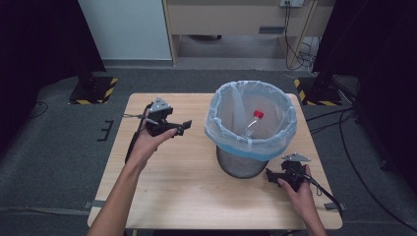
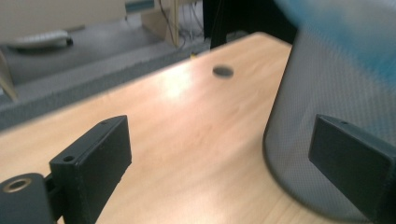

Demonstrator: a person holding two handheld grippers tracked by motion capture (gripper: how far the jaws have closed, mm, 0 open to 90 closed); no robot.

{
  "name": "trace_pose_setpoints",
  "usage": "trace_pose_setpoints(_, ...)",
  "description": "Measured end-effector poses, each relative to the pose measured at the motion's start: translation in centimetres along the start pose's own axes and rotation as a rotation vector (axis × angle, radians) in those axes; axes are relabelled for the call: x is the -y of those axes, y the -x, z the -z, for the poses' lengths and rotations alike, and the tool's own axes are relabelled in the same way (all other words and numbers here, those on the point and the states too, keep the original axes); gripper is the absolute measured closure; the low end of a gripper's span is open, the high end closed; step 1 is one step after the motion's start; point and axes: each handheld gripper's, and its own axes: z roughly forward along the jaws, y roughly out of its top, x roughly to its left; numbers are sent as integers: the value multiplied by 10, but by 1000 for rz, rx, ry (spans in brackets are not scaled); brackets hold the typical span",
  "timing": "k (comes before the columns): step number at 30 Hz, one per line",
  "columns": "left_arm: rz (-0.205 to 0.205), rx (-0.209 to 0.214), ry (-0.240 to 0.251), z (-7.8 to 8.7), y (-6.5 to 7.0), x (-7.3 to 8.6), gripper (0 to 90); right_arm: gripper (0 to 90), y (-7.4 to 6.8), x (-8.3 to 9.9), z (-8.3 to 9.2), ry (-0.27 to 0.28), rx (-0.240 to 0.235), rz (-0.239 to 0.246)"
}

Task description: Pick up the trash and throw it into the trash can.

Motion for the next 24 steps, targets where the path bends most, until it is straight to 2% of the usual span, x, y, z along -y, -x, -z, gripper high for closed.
trace_pose_setpoints(3, 18, 10, -30, -12, 4, 25, 52, 4, 0, 0, 0, 0, 1, 0)
trace_pose_setpoints(7, 26, 11, -78, -25, 7, 49, 51, 4, 0, 0, 0, 1, 2, -2)
trace_pose_setpoints(10, 36, -20, -132, -33, 6, 68, 52, 4, 0, 0, 0, 0, 2, -2)
trace_pose_setpoints(17, 48, -96, -212, -34, -6, 96, 47, 5, 0, 0, 0, 1, 2, -2)
trace_pose_setpoints(20, 84, -112, -229, -32, -13, 108, 47, 4, 0, 0, 0, 0, 2, -2)
trace_pose_setpoints(24, 90, -127, -245, -30, -18, 117, 40, 4, 0, 0, 0, 0, 4, -4)
